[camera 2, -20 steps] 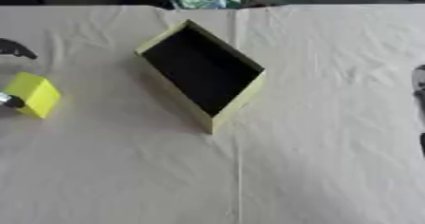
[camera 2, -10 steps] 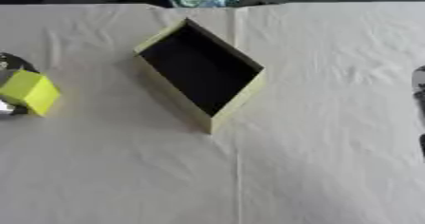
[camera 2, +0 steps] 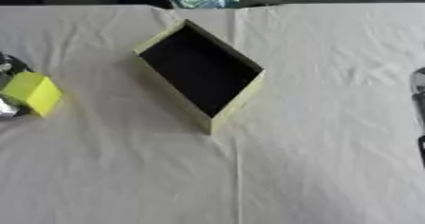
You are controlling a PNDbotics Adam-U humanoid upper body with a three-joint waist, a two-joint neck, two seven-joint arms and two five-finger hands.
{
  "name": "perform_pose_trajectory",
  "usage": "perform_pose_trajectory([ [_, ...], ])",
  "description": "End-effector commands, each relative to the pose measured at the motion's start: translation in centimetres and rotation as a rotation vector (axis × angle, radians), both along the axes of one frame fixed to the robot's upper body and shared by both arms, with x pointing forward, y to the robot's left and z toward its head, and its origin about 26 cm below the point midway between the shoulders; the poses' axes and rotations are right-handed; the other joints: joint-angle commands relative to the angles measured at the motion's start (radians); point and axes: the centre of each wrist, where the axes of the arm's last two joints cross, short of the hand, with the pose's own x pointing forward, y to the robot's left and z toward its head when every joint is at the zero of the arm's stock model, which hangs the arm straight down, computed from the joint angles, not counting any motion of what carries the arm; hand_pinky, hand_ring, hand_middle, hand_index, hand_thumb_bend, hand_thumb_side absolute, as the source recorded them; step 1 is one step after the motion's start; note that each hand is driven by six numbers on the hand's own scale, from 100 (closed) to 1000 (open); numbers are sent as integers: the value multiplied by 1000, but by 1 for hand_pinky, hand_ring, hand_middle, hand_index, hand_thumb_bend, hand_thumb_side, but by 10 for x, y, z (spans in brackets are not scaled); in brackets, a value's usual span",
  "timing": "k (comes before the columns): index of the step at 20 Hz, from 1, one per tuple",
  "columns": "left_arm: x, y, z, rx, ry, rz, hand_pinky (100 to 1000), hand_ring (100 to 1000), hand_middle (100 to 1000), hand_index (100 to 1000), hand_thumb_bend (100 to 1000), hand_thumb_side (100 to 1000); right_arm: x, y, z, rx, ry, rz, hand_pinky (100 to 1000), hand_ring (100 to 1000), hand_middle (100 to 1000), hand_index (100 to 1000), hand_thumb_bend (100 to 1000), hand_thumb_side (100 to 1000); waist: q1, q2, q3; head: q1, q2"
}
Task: Pick up objects on the table and place them in the box.
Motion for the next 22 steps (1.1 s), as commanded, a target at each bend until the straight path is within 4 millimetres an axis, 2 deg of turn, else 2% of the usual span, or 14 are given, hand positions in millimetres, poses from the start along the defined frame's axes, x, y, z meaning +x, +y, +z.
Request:
perform_pose_trajectory([
  [1,-4,3,19,128,39,-141,798,753,617,721,100,481,-4,-2,8,-1,-28,-8,752,749,534,824,100,712,11,-3,-2,-3,-8],
  [4,-8,2,30,135,-16,-126,790,739,610,677,100,511,-4,-3,7,-1,-27,-8,752,749,535,824,100,712,12,-5,-2,-5,-6],
  [10,-19,0,58,141,-115,-68,804,759,665,669,100,564,-4,-2,7,-1,-25,-5,752,749,535,824,100,712,15,-9,0,-5,-7],
  [13,-23,0,65,137,-151,-42,798,741,631,643,100,585,-4,-2,7,-1,-25,-3,753,750,535,825,100,712,16,-10,0,-5,-8],
  [14,-24,-1,66,129,-160,-37,798,741,631,637,100,674,-4,-2,7,-1,-25,-3,753,750,535,825,100,720,16,-11,0,-5,-9],
  [15,-24,-2,68,115,-172,-37,789,716,586,631,100,592,-4,-2,7,0,-25,-3,753,750,535,825,100,712,16,-11,0,-5,-10],
  [19,-26,-14,82,18,-269,-61,757,671,536,599,100,602,-4,-2,7,1,-27,-3,753,750,536,825,100,713,16,-15,-1,-7,-11],
  [20,-26,-19,87,-11,-298,-70,744,650,522,586,100,688,-4,-3,7,2,-28,-4,754,750,536,825,100,716,16,-15,0,-8,-10],
  [21,-26,-26,92,-50,-333,-83,737,641,516,583,100,610,-4,-3,7,2,-29,-5,753,750,536,825,100,712,16,-16,1,-9,-9],
  [22,-26,-31,96,-80,-357,-91,729,634,508,573,100,616,-4,-3,7,3,-29,-6,753,749,536,824,100,712,16,-17,1,-10,-8],
])
